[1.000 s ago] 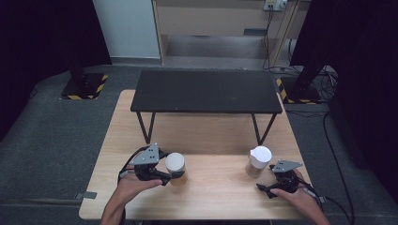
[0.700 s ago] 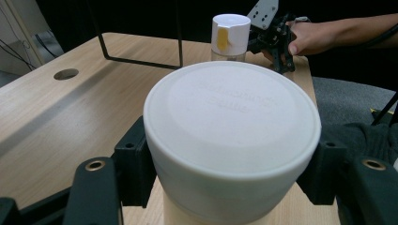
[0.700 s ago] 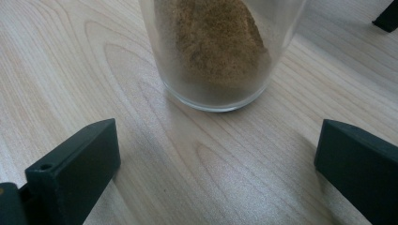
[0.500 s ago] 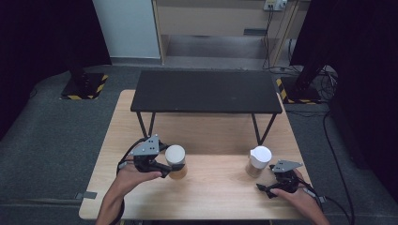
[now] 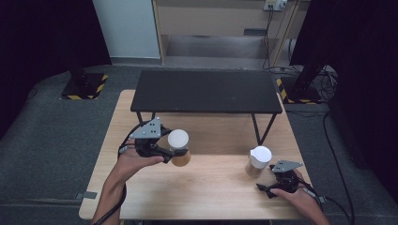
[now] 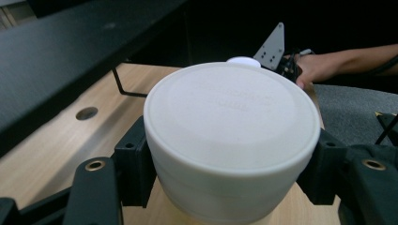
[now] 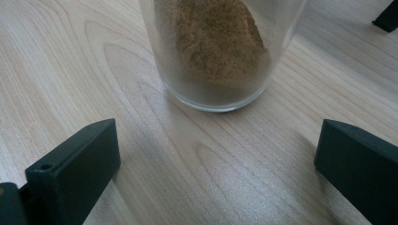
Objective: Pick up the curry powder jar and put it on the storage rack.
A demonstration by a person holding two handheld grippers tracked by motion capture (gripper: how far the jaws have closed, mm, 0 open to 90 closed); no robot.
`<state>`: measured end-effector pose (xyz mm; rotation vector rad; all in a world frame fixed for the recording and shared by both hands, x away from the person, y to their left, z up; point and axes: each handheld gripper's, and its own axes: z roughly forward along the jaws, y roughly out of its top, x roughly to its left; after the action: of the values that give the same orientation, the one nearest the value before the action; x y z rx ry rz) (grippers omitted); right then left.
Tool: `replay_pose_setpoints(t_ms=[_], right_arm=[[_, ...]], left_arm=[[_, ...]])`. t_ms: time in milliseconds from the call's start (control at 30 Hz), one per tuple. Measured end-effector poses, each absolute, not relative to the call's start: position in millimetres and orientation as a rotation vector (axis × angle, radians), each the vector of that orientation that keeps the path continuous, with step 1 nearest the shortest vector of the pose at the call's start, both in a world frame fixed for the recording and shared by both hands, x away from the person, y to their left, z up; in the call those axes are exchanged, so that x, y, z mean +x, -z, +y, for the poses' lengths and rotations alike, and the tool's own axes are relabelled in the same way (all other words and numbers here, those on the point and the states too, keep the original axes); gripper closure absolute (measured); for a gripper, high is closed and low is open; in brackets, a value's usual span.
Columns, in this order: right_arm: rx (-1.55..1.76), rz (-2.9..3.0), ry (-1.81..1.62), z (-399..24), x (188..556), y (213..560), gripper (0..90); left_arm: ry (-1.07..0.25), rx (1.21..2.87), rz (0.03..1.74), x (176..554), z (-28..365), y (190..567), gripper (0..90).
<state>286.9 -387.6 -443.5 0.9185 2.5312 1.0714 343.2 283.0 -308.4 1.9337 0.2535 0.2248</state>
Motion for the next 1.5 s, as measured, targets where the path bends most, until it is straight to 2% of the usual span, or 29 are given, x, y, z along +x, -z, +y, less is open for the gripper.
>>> replay_pose_setpoints(t_ms=[667,1500], right_arm=[[0.919,2.532,-1.071,-388,287,443,1.2],[0.923,2.527,-1.071,-387,286,444,1.2]], left_arm=[[-0.271,1.933,0.283,381,270,230,32.7],[-0.314,1.950,0.317,423,254,189,32.7]])
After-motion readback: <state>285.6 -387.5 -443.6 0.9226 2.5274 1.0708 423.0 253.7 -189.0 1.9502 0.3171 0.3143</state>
